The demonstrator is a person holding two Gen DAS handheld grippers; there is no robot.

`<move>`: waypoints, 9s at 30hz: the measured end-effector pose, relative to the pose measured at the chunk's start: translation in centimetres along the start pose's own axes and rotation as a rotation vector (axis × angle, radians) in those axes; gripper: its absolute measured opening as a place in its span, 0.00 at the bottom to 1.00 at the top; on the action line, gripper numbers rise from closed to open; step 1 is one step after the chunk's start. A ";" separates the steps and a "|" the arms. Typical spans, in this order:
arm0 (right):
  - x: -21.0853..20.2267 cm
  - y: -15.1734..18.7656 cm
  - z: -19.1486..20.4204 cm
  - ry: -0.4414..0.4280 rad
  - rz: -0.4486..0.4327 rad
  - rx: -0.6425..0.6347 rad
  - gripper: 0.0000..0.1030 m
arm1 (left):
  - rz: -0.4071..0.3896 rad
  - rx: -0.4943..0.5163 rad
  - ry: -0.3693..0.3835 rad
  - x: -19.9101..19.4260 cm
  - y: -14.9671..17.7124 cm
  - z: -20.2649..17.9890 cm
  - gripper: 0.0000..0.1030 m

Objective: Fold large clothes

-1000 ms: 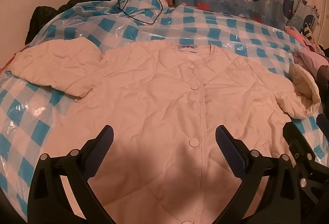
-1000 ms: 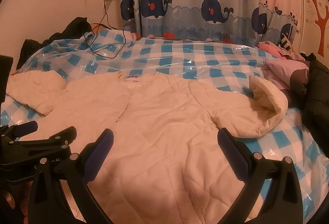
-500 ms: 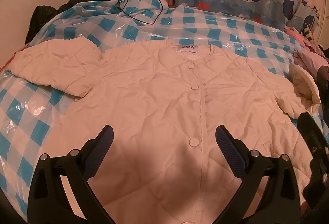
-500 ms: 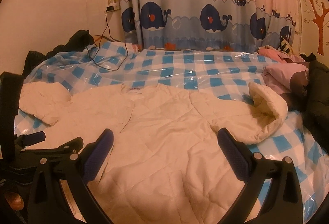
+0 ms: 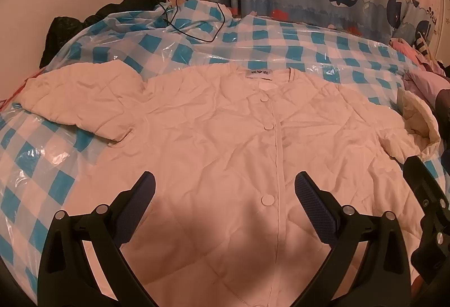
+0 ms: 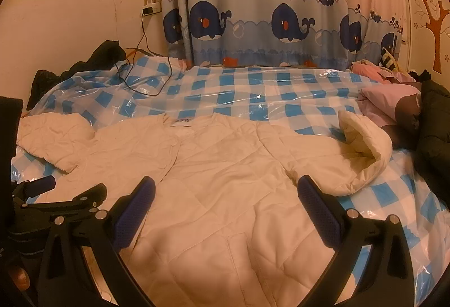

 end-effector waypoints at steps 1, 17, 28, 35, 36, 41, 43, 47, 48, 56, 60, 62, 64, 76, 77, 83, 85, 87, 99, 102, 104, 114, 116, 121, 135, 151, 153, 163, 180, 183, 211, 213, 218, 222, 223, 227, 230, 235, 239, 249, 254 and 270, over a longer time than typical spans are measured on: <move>0.0 0.0 0.0 0.001 0.001 -0.001 0.95 | -0.003 0.000 -0.001 -0.1 0.0 0.0 0.93; 0.4 0.2 0.0 0.000 0.011 -0.008 0.95 | -0.015 -0.001 -0.004 -0.4 -0.2 0.3 0.93; 0.4 0.3 0.1 0.000 0.012 -0.008 0.95 | -0.017 0.001 -0.005 -0.7 -0.4 0.4 0.93; 0.7 0.5 0.5 0.008 0.020 -0.026 0.95 | -0.007 -0.021 0.007 -0.6 -0.7 0.9 0.93; 0.7 0.5 0.5 0.011 0.018 -0.028 0.95 | -0.006 -0.023 0.007 -0.6 -0.6 0.9 0.93; 0.8 0.5 0.4 0.008 0.032 -0.032 0.95 | 0.009 -0.023 0.014 -0.2 -0.4 0.7 0.93; 0.8 0.4 0.2 -0.004 0.038 -0.024 0.95 | 0.017 -0.022 0.018 0.0 -0.3 0.6 0.93; 0.8 0.2 0.0 -0.030 0.038 -0.021 0.95 | 0.021 -0.013 0.014 0.2 -0.1 0.3 0.93; 0.7 0.2 0.0 -0.026 0.038 -0.022 0.95 | 0.021 -0.013 0.013 0.2 -0.1 0.3 0.93; 1.0 0.2 -0.2 -0.009 0.047 -0.023 0.95 | 0.021 -0.013 0.011 0.3 0.0 0.2 0.93; 1.0 0.2 -0.3 -0.011 0.046 -0.026 0.95 | 0.018 -0.012 0.008 0.3 0.0 0.3 0.93; 1.1 0.3 -0.1 -0.012 0.045 -0.028 0.95 | 0.018 -0.012 0.008 0.3 0.0 0.3 0.93; 1.1 0.3 -0.1 -0.013 0.046 -0.028 0.95 | 0.018 -0.011 0.009 0.3 0.0 0.3 0.93; 1.1 0.3 0.0 -0.015 0.047 -0.027 0.95 | 0.016 -0.009 0.005 0.3 0.0 0.4 0.93; 1.1 0.4 0.0 -0.014 0.047 -0.028 0.95 | 0.015 -0.009 0.005 0.3 0.0 0.4 0.93; 1.0 0.4 0.1 -0.010 0.038 -0.027 0.95 | 0.016 -0.008 0.004 0.3 0.0 0.3 0.93; 0.9 0.4 0.3 -0.001 0.030 -0.032 0.95 | 0.016 -0.008 0.004 0.3 0.0 0.3 0.93; 0.9 0.5 0.5 0.008 0.026 -0.041 0.95 | 0.017 -0.009 0.004 0.3 0.0 0.3 0.93; 2.9 -2.5 -3.6 0.145 0.051 -0.135 0.95 | 0.038 -0.040 0.016 1.0 -0.2 0.9 0.93; 4.9 -4.9 -7.9 0.205 0.078 -0.126 0.95 | 0.039 -0.038 0.017 1.0 -0.1 0.9 0.93; 6.8 -6.7 -10.6 0.260 0.103 -0.147 0.95 | 0.044 -0.035 0.019 1.2 0.0 0.8 0.93; 20.5 -13.1 -17.0 0.416 0.389 -0.374 0.95 | 0.095 0.002 0.029 2.9 0.8 -0.7 0.93; 22.8 -13.3 -16.7 0.432 0.430 -0.420 0.95 | 0.100 0.002 0.024 3.0 0.8 -0.7 0.93; 27.4 -13.2 -16.6 0.515 0.518 -0.527 0.95 | 0.110 -0.004 0.021 3.4 0.9 -0.4 0.93; 30.2 -11.8 -20.2 0.247 0.655 -0.298 0.24 | 0.154 0.002 0.004 5.0 1.6 -0.7 0.93; 12.6 -0.2 -38.0 -0.059 0.390 0.750 0.63 | 0.172 -0.016 0.028 5.4 1.9 -1.2 0.93; 12.5 -0.9 -38.3 -0.073 0.379 0.744 0.66 | 0.171 -0.013 0.026 5.4 1.8 -1.3 0.93; 14.6 -0.6 -39.8 -0.145 0.374 0.851 0.15 | 0.180 -0.009 0.017 5.9 2.1 -1.2 0.93; 12.5 -9.4 -44.3 -0.062 0.064 0.859 0.12 | 0.171 -0.040 0.035 5.6 1.7 -0.6 0.93; 15.4 -4.3 -45.7 -0.029 0.162 0.965 0.12 | 0.185 -0.028 0.035 6.0 2.0 -0.9 0.93; 6.9 -23.6 -6.2 -0.408 -0.134 0.409 0.12 | 0.039 -0.256 0.042 0.1 -1.3 9.2 0.93; 6.9 -23.4 -1.3 -0.439 -0.120 0.351 0.12 | 0.034 -0.283 0.038 -0.4 -1.2 10.7 0.93; 8.4 -20.9 8.1 -0.480 -0.065 0.258 0.12 | 0.022 -0.330 0.021 -1.6 -0.8 14.2 0.93; 10.2 -16.6 14.6 -0.481 0.000 0.181 0.12 | 0.016 -0.358 0.009 -2.3 -0.5 16.4 0.93; 11.1 -15.3 16.0 -0.480 0.024 0.164 0.12 | 0.017 -0.365 0.007 -2.3 -0.4 16.8 0.93; 14.0 -9.3 21.3 -0.458 0.136 0.075 0.12 | 0.022 -0.406 0.018 -2.3 -0.2 18.3 0.93; 15.8 -5.5 24.1 -0.442 0.209 0.028 0.12 | 0.022 -0.427 0.027 -2.3 -0.2 18.8 0.93; 18.6 -1.6 28.0 -0.414 0.363 -0.069 0.16 | 0.026 -0.441 0.048 -2.2 -0.2 19.0 0.93; 19.0 -2.0 28.5 -0.417 0.403 -0.085 0.24 | 0.036 -0.453 0.065 -1.7 -0.2 18.8 0.93; 14.0 -4.4 27.4 -0.674 0.349 -0.057 0.87 | 0.039 -0.470 0.070 -1.4 -0.1 19.1 0.93; 12.2 -5.9 19.6 -0.382 0.223 0.018 0.87 | 0.042 -0.485 0.073 -1.2 0.1 19.6 0.93; 14.9 -2.2 7.2 -0.114 0.368 -0.082 0.89 | 0.095 -0.398 0.054 1.6 -0.3 15.7 0.93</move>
Point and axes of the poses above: each gripper's, at about its wrist camera, not at the fingertips, and x roughly the way its jaws point, z to its left, y to its underside, the point moved 1 cm from there along x, roughly the way its jaws point, and after that the axes turned 14 degrees about y, right-handed, at the moved point
